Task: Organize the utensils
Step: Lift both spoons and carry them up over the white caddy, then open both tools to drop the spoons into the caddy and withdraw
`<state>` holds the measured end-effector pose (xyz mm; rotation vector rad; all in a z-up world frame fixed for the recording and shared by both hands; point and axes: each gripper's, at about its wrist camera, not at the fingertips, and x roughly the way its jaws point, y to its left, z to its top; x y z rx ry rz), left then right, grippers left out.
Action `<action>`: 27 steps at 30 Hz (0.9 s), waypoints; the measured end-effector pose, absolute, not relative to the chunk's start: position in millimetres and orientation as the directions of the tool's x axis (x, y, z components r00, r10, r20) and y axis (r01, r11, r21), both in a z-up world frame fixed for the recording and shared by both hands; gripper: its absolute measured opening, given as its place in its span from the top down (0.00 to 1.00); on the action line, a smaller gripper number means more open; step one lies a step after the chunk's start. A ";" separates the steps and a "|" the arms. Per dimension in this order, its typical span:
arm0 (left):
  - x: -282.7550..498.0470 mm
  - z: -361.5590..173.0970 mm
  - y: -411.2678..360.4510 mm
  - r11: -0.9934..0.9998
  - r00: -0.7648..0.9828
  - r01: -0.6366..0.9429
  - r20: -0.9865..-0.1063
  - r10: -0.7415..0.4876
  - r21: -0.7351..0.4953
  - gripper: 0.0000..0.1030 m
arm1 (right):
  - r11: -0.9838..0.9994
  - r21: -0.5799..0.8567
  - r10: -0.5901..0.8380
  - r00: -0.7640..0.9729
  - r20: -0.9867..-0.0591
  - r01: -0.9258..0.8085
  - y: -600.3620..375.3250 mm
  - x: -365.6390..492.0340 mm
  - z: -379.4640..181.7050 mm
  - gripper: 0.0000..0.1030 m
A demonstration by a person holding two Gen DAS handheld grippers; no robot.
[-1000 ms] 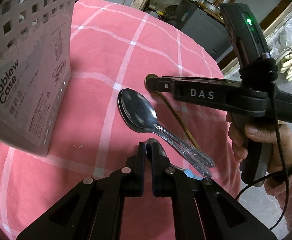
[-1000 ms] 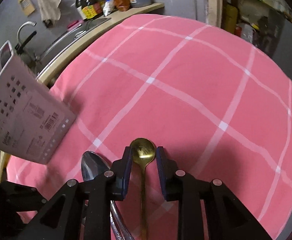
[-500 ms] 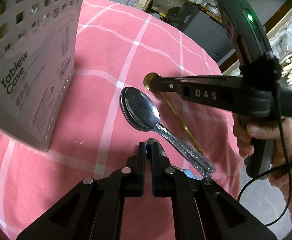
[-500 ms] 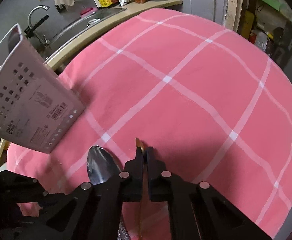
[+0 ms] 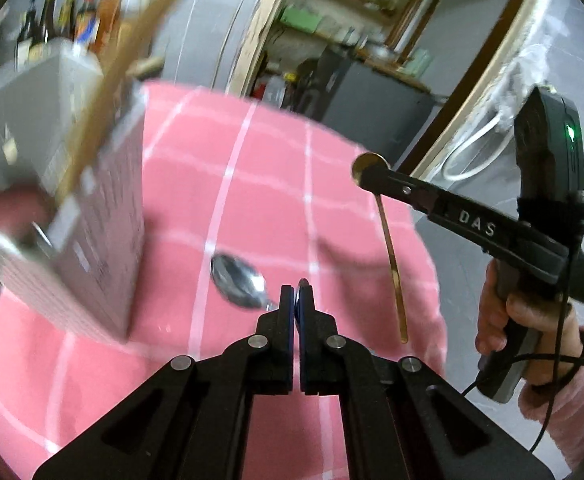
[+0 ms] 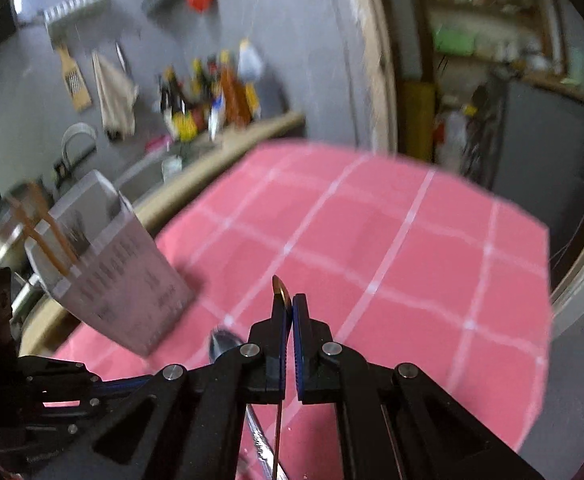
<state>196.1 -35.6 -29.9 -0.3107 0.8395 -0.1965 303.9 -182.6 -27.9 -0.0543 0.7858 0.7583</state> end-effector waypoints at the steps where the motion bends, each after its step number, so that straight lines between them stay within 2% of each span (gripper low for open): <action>1: 194.4 -21.6 -36.9 0.941 0.669 0.059 -0.686 -0.286 -0.334 1.00 | 0.745 0.225 0.607 0.498 -0.620 -0.628 -189.3 297.8 -17.3 0.97; 9: 177.6 54.5 -28.1 0.960 0.789 0.096 -0.568 -0.234 -0.262 1.00 | 0.750 0.287 0.661 0.650 -0.376 -0.596 -203.3 273.6 46.6 0.97; 16: 179.0 129.6 12.0 0.993 0.880 0.034 -0.469 -0.083 -0.113 1.00 | 0.691 0.353 0.703 0.699 -0.129 -0.630 -182.0 270.3 101.4 0.97; 22: 175.9 154.5 53.7 0.998 0.910 -0.059 -0.410 0.062 0.019 1.00 | 0.655 0.363 0.718 0.695 -0.025 -0.663 -145.8 275.6 119.1 0.97; 27: 179.6 144.6 81.8 0.994 0.900 -0.100 -0.422 0.109 0.044 1.00 | 0.624 0.350 0.751 0.660 -0.021 -0.699 -99.4 284.5 107.2 0.97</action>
